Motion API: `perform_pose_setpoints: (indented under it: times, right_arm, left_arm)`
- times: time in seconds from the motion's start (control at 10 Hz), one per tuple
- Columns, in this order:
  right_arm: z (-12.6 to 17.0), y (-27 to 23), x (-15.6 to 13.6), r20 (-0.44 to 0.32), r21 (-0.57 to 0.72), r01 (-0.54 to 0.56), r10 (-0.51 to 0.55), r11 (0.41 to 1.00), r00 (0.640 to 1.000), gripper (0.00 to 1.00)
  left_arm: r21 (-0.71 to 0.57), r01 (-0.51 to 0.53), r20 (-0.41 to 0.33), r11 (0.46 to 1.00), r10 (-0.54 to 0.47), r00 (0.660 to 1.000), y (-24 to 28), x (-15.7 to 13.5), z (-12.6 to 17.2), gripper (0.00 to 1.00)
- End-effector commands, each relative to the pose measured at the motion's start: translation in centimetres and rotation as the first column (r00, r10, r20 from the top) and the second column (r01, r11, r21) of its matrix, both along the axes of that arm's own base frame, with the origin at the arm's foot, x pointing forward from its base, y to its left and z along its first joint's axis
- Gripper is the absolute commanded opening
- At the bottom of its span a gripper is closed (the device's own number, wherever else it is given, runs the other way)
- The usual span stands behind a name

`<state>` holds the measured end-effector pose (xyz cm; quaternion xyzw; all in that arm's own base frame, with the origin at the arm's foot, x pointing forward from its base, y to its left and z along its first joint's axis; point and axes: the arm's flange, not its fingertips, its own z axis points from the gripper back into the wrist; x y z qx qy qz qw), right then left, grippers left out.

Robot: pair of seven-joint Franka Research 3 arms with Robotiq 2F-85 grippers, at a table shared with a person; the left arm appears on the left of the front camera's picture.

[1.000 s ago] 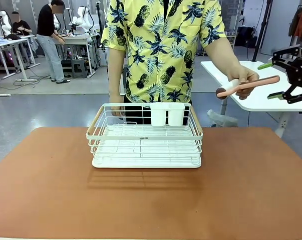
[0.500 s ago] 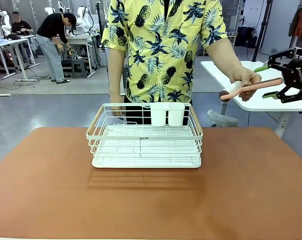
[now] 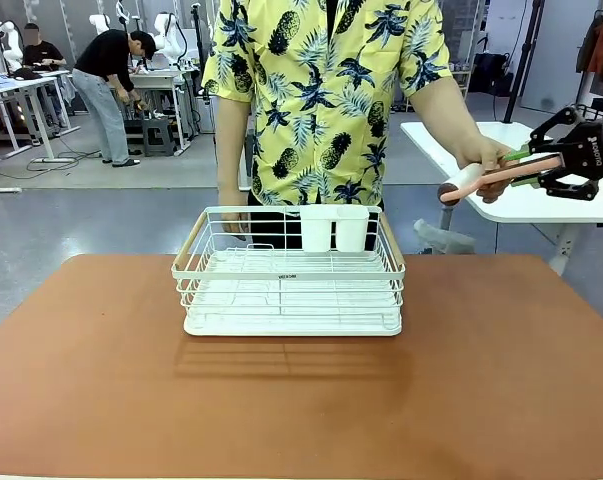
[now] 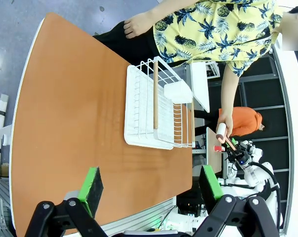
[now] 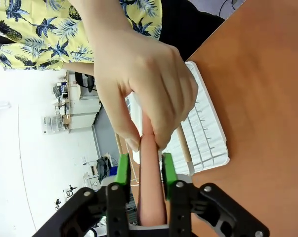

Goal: Clean the table.
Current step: Pick up the Lint Roller when the human hands it over.

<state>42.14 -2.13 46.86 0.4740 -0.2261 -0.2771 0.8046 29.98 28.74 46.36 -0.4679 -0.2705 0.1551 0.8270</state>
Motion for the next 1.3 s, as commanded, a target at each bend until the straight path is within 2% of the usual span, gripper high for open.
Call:
perform_pose_setpoints:
  times: [0.0, 0.1, 0.2, 0.4, 0.5, 0.6, 1.2]
  right_arm:
    - [-0.53, 0.3, 0.42, 0.018, -0.004, 0.012, -0.012, 1.0, 1.0, 0.14]
    - [-0.47, 0.22, 0.4, 0.019, -0.005, 0.013, -0.012, 1.0, 1.0, 0.04]
    - [-0.39, 0.08, 0.41, 0.018, -0.002, 0.016, -0.016, 1.0, 1.0, 0.0]
    - [-0.12, -0.16, 0.45, 0.01, 0.003, 0.022, -0.022, 1.0, 1.0, 0.0]
    - [0.39, -0.57, 0.5, 0.02, 0.01, 0.035, -0.036, 0.999, 0.999, 0.05]
    - [-0.29, -0.19, 0.09, -0.007, 0.0, 0.005, -0.005, 1.0, 1.0, 0.05]
    - [-0.29, -0.19, 0.09, -0.007, 0.0, 0.005, -0.005, 1.0, 1.0, 0.05]
  left_arm:
    - [-0.004, 0.002, 0.007, 1.0, -0.002, 1.0, 0.14, -0.21, 0.04, 1.0]
    - [-0.004, 0.002, 0.007, 1.0, -0.002, 1.0, 0.14, -0.21, 0.04, 1.0]
    - [-0.004, 0.002, 0.007, 1.0, -0.002, 1.0, 0.14, -0.21, 0.04, 1.0]
    - [-0.004, 0.002, 0.007, 1.0, -0.002, 1.0, 0.14, -0.21, 0.04, 1.0]
    - [-0.004, 0.002, 0.007, 1.0, -0.002, 1.0, 0.14, -0.21, 0.04, 1.0]
    - [-0.004, 0.002, 0.007, 1.0, -0.002, 1.0, 0.14, -0.21, 0.04, 1.0]
    - [-0.004, 0.002, 0.007, 1.0, -0.002, 1.0, 0.14, -0.21, 0.04, 1.0]
